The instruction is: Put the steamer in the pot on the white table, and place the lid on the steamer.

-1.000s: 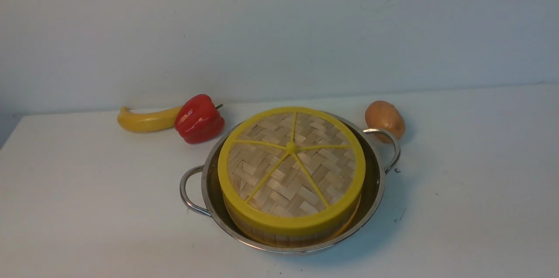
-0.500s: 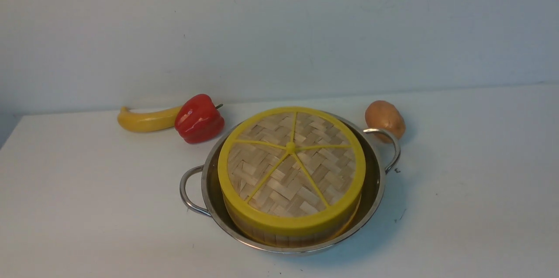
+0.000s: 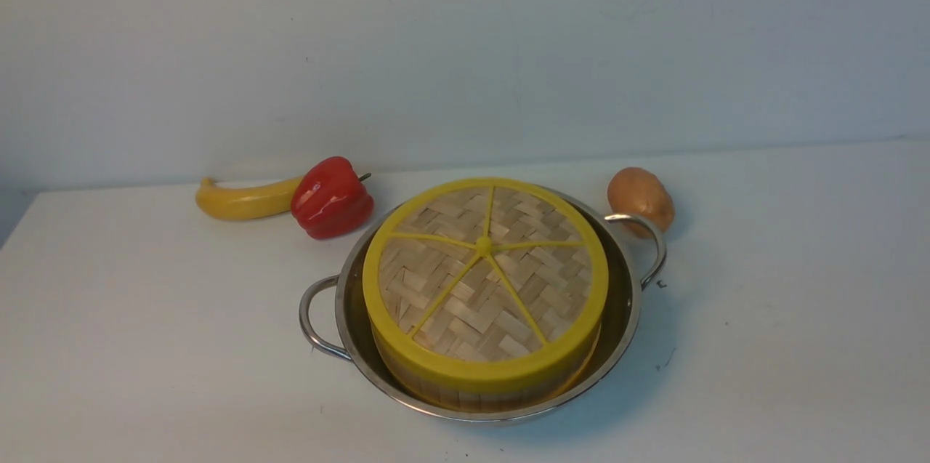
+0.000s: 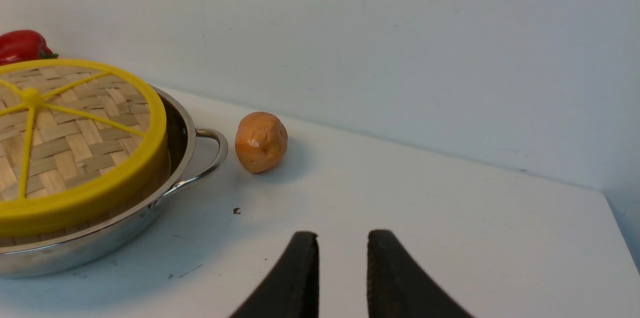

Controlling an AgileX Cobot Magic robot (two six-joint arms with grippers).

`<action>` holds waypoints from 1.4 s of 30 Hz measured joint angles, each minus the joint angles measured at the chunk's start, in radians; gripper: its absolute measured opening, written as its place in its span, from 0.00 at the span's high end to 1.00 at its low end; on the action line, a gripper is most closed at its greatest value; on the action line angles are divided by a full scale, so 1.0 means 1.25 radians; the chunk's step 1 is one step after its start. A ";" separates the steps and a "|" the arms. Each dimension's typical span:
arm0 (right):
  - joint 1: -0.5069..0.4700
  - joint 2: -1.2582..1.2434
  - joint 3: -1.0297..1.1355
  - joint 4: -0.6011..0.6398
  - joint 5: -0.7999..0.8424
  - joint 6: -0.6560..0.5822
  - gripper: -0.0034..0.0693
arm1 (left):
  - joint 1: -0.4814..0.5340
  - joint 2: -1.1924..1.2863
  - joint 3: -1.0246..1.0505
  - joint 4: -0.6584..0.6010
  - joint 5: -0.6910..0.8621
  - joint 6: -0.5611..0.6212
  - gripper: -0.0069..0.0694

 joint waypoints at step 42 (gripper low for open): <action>-0.270 -0.171 0.351 0.135 -0.264 0.021 0.62 | 0.000 0.000 0.000 0.001 0.001 0.009 0.76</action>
